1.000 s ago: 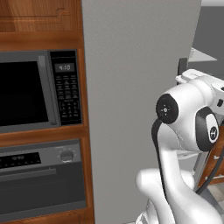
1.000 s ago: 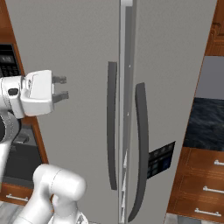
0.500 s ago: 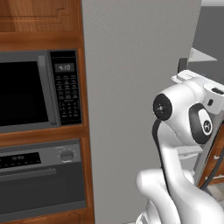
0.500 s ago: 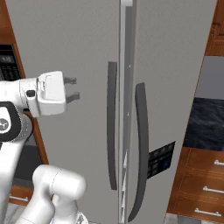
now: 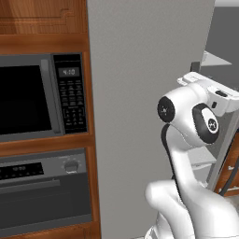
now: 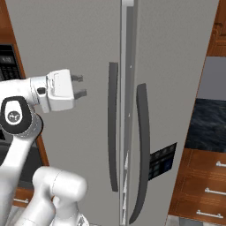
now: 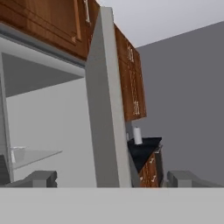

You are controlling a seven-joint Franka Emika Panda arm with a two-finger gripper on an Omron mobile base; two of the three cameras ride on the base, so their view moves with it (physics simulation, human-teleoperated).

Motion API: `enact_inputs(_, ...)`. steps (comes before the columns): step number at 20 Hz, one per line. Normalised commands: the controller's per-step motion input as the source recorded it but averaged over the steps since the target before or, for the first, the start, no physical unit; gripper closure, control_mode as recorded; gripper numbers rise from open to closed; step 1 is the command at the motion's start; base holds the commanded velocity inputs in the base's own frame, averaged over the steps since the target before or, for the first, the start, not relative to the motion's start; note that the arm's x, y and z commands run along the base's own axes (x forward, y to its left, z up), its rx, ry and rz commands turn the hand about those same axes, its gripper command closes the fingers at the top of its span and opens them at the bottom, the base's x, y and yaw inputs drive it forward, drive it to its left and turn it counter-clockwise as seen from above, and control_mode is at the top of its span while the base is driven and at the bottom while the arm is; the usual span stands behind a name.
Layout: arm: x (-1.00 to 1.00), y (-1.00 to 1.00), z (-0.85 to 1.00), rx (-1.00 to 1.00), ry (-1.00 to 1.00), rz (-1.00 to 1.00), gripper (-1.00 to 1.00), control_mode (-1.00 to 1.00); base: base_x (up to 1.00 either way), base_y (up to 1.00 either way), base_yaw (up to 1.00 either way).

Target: Open the freezer door, pick up the ice cube tray from the freezer, and place it on the dining counter.

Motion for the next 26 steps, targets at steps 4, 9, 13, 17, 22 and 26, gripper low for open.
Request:
enact_inputs(4, 0.22, -0.19, 0.0, 0.01, -0.01, -0.01, -1.0, -1.0, 0.0, 0.0, 0.0)
enact_inputs(9, 0.08, -0.39, 0.0, 0.03, -0.01, -0.01, -1.0, -1.0, 0.0, 0.0, 0.0)
enact_inputs(13, 0.15, -0.26, 0.0, 0.0, -0.01, -0.02, -1.0, -1.0, 0.0, 0.0, 0.0)
enact_inputs(17, 0.19, -0.12, 0.0, 0.0, -0.03, -0.02, -1.0, -1.0, 0.0, 0.0, 0.0)
enact_inputs(22, 0.2, -0.17, 0.0, 0.0, -0.04, -0.04, -1.0, -1.0, 0.0, 0.0, 0.0)
enact_inputs(26, 0.03, -0.28, 0.0, 0.01, -0.02, -0.05, -1.0, -1.0, 0.0, 0.0, 0.0)
